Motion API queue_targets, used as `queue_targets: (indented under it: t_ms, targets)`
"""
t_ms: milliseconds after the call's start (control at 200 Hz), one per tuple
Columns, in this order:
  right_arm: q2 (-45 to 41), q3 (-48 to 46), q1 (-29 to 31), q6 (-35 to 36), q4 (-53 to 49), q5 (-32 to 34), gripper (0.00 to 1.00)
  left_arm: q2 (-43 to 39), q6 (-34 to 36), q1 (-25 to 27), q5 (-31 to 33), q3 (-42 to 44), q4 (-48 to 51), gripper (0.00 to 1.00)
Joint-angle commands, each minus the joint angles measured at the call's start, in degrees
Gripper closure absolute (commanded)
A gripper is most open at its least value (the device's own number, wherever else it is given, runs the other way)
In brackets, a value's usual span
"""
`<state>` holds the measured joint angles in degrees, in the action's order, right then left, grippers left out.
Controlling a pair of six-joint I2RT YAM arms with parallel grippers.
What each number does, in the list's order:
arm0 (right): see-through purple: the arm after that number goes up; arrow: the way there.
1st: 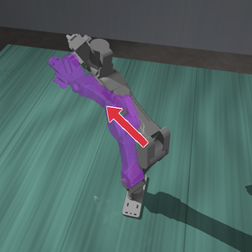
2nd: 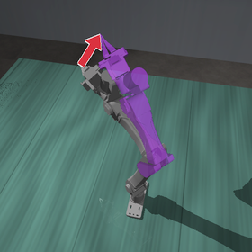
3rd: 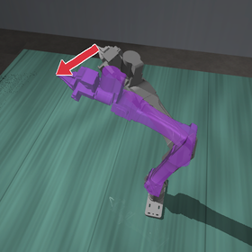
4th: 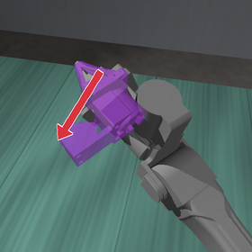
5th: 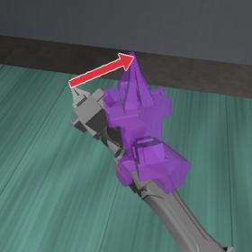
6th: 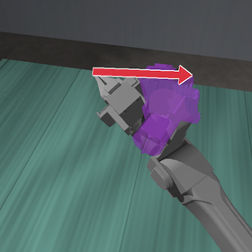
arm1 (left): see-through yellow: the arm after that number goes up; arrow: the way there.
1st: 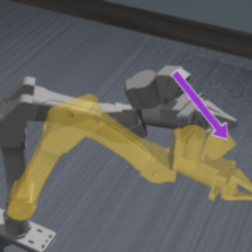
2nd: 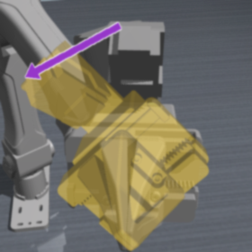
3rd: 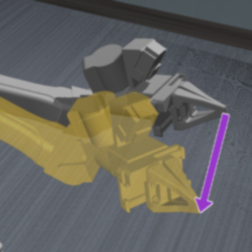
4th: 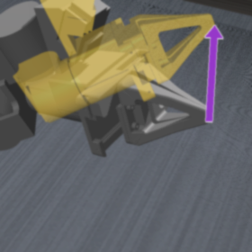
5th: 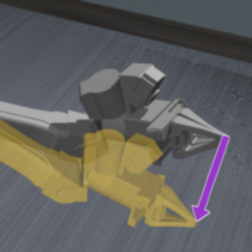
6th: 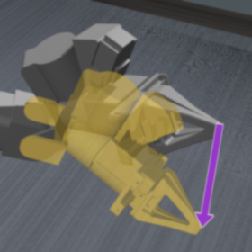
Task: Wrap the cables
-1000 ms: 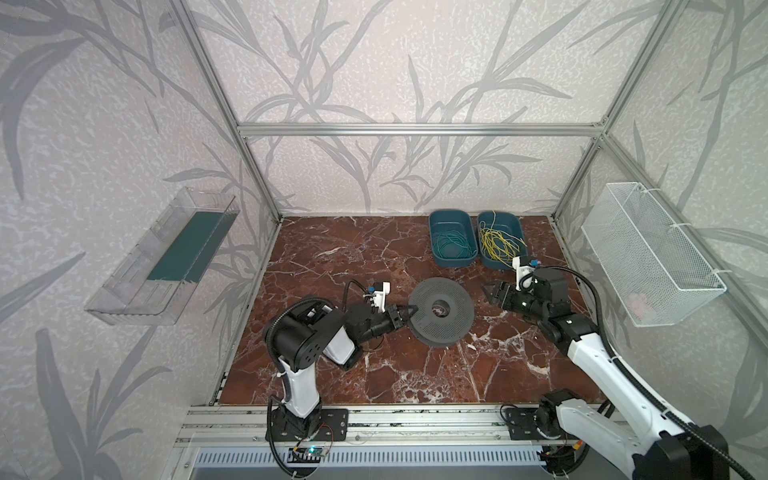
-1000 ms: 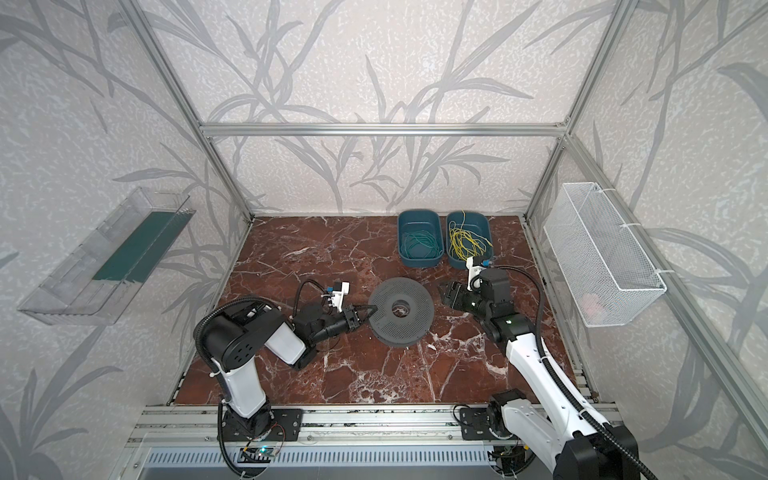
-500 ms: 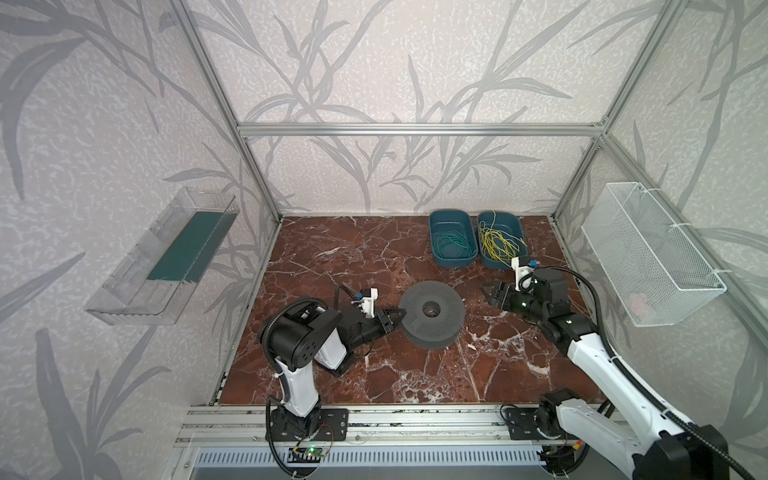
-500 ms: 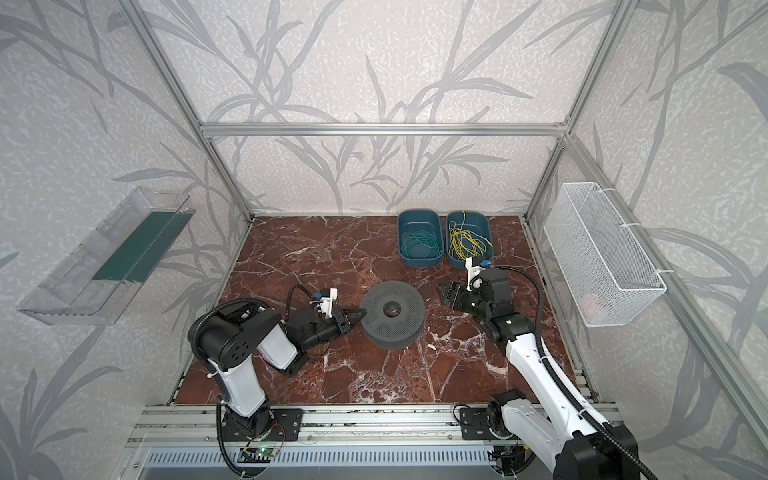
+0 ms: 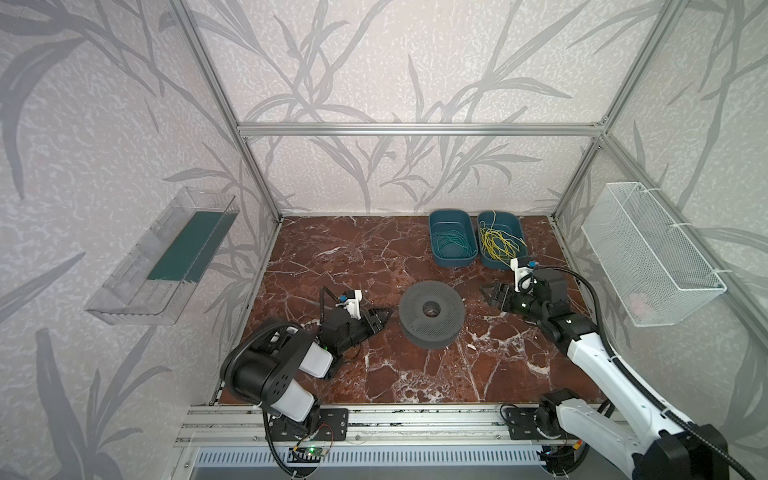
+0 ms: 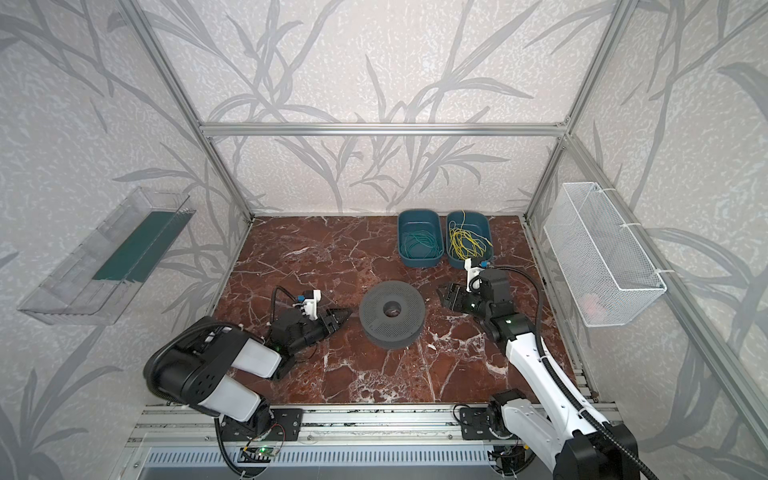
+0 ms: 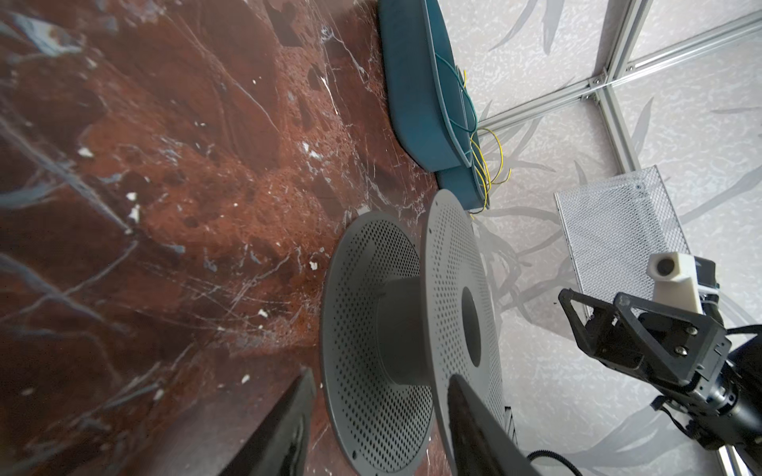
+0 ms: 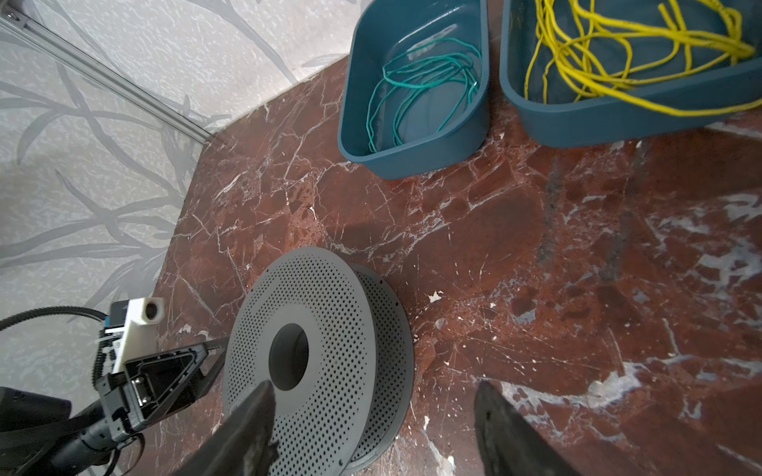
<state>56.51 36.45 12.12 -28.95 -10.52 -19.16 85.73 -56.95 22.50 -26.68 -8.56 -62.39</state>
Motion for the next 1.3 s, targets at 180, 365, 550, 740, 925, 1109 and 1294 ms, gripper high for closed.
queue_targets:
  t_ms: [180,365,550,740,925,1109,1294]
  targets:
    - [7.88,-1.69,4.62,-2.71,5.31,-2.82,0.32,-33.23,9.28,0.09,19.73,-8.17,53.09,0.10]
    - [14.63,-1.26,8.89,-1.87,7.47,-2.70,0.40,-50.53,3.50,-0.08,33.29,-1.63,54.97,0.01]
    - [15.19,-2.89,8.88,-1.73,10.94,2.32,0.41,-60.35,5.80,-0.13,34.01,-0.88,59.99,0.01]
    - [23.28,0.39,10.55,-0.93,8.06,-0.61,0.45,-65.29,7.25,-0.09,32.65,-1.06,65.13,0.01]
    - [25.56,-0.44,14.34,-2.76,10.66,1.40,0.45,-57.97,8.96,-0.13,29.20,-2.84,62.39,0.02]
    - [26.37,0.72,16.09,-2.87,10.01,1.84,0.47,-51.18,8.97,-0.11,26.72,-3.96,55.98,0.04]
    - [27.74,2.51,16.60,-2.77,9.53,1.19,0.48,-46.87,8.59,-0.13,25.39,-4.78,54.36,0.04]
